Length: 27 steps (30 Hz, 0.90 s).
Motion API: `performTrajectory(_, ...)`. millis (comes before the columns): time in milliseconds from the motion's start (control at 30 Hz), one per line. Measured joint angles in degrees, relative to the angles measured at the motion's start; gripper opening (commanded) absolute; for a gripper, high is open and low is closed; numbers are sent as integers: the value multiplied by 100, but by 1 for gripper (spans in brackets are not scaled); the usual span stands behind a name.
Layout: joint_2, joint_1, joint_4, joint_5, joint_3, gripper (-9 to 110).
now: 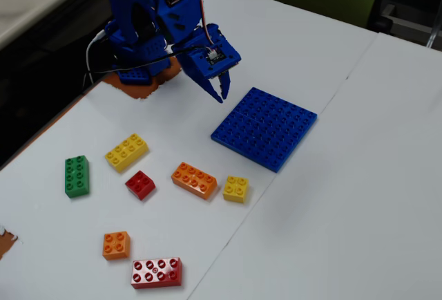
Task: Pick up the 2x4 orange block and go up the 8x8 blue block.
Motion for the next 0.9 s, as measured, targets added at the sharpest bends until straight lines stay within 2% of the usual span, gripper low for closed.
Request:
performTrajectory(233,-1116,562,773,-2039,-1274,4)
performTrajectory(567,-2364,1222,1257,-4192,-2461,9)
performTrajectory(900,-3595,1644,1301,-4869,-3498,18)
